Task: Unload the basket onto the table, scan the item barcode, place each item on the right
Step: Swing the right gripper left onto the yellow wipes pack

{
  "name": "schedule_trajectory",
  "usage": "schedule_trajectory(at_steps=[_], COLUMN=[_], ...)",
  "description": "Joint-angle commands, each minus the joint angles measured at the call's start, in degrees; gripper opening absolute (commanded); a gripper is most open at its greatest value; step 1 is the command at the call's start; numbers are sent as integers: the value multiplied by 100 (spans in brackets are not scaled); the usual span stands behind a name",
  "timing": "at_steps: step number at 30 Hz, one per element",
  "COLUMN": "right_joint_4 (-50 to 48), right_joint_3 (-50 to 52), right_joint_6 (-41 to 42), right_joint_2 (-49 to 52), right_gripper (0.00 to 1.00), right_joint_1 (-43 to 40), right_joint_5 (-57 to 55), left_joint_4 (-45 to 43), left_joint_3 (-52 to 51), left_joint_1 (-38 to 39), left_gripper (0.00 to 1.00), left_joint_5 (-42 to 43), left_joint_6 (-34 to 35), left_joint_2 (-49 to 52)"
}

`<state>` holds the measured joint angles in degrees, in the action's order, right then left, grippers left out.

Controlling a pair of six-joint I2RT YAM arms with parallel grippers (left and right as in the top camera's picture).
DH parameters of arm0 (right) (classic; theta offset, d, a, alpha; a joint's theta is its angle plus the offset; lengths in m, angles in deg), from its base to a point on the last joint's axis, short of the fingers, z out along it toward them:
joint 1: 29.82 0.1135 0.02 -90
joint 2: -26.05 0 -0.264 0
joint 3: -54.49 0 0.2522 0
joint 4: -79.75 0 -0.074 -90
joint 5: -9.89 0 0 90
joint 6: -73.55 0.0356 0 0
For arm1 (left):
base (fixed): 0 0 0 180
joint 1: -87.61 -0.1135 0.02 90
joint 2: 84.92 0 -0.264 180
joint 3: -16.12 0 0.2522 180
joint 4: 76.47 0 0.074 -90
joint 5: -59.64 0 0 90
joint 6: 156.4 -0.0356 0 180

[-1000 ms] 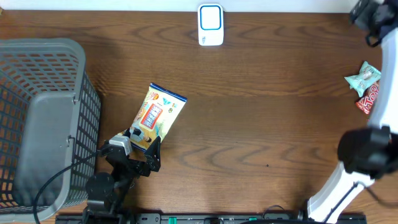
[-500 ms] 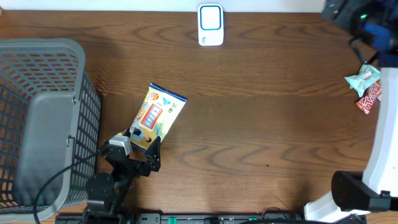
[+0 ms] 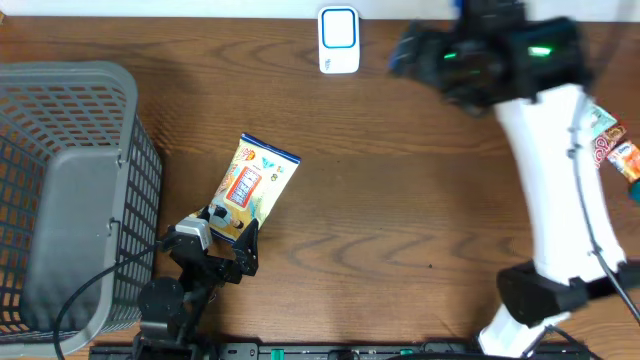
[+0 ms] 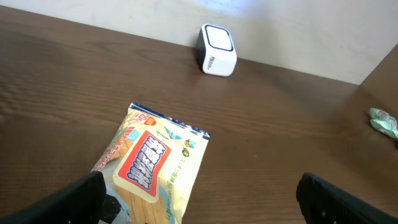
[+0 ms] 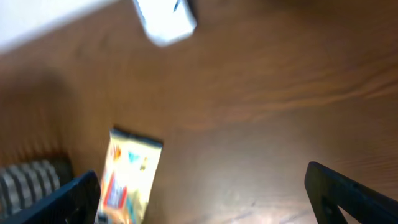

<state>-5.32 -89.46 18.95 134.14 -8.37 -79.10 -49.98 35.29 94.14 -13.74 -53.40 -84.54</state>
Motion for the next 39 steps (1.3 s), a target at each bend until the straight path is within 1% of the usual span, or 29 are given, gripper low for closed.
schedule_trajectory(at_steps=[1, 8, 10, 13, 15, 18, 21, 24, 30, 32, 35, 37, 39], right_joint_4=[-13, -240, -273, -389, -647, -1178, -1821, -2424, -3456, -3615, -3674, -3501, -3182], right_joint_3=[177, 219, 219, 219, 219, 219, 219, 219, 219, 219, 219, 219, 219], right_joint_6=[-214, -293, -487, -481, -481, -483, -485, -699, -1777, -2041, -2087, -2083, -2087], right_joint_2=[444, 1467, 1845, 2168, 2352, 2540, 2712, 2896, 3252, 3342, 3480, 3569, 3600], right_gripper=[99, 99, 99, 99, 99, 99, 99, 99, 99, 99, 99, 99, 94], right_joint_1=[420, 1064, 1279, 1456, 1561, 1685, 1858, 2072, 2603, 2752, 2940, 3032, 3088], right_joint_5=[59, 195, 634, 1375, 1928, 2306, 2341, 2367, 2610, 2568, 2277, 2050, 1832], left_joint_4=[138, 138, 138, 138, 138, 138, 138, 138, 138, 138, 138, 138, 138], left_joint_3=[-87, -87, -87, -87, -87, -87, -87, -87, -87, -87, -87, -87, -87], left_joint_1=[-20, -20, -20, -20, -20, -20, -20, -20, -20, -20, -20, -20, -20], left_gripper=[98, 98, 98, 98, 98, 98, 98, 98, 98, 98, 98, 98, 98], left_joint_5=[92, 92, 92, 92, 92, 92, 92, 92, 92, 92, 92, 92, 92], left_joint_6=[-116, -116, -116, -116, -116, -116, -116, -116, -116, -116, -116, -116, -116], left_joint_2=[-9, -9, -9, -9, -9, -9, -9, -9, -9, -9, -9, -9, -9])
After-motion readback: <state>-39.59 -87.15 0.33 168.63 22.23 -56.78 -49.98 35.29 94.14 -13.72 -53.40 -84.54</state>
